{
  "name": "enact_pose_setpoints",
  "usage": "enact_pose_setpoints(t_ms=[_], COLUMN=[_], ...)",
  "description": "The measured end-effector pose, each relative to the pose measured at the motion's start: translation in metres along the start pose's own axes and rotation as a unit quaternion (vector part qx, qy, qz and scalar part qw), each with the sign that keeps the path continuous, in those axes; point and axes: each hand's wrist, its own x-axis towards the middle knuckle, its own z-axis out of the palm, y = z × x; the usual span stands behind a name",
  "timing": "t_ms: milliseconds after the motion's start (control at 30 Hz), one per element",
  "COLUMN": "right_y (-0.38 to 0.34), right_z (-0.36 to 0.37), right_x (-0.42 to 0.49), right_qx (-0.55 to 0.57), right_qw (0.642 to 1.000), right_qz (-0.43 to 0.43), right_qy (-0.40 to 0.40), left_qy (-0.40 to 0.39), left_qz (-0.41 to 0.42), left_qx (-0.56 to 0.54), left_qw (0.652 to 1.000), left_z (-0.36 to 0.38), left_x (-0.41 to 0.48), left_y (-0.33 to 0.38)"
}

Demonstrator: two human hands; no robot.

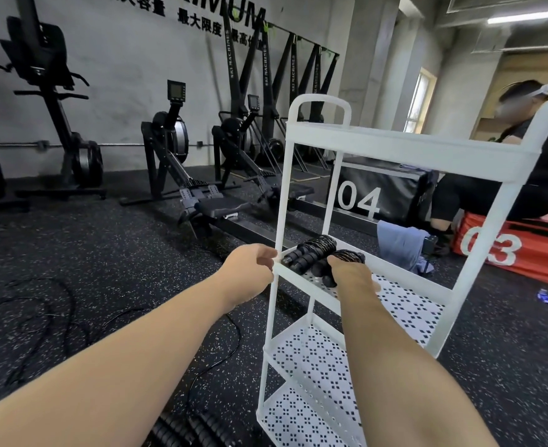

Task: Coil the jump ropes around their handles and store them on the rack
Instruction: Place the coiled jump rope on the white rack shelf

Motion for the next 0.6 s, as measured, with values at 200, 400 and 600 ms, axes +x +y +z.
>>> enact_pose_setpoints(t_ms=[200,400,600], right_y=[-0.001,-0.002,-0.002], right_z=[0.005,0.003,-0.002], right_x=[-0.006,-0.003,-0.008], right_qx=[0.074,0.082,0.019], right_qw=[0.996,0.994,0.997], right_qz=[-0.021,-0.017,-0.037], right_qy=[-0.039,-0.066,-0.06], left_qy=[0.008,0.015,0.017], left_qz=[-0.008,-0.021,-0.023], left_qx=[0.007,0.007,0.013], left_qw=[1.0,1.0,1.0], left_z=[-0.006,-0.011,-0.011], left_x=[-0.008,-0.01,-0.011], left_y=[-0.003,-0.005,0.001])
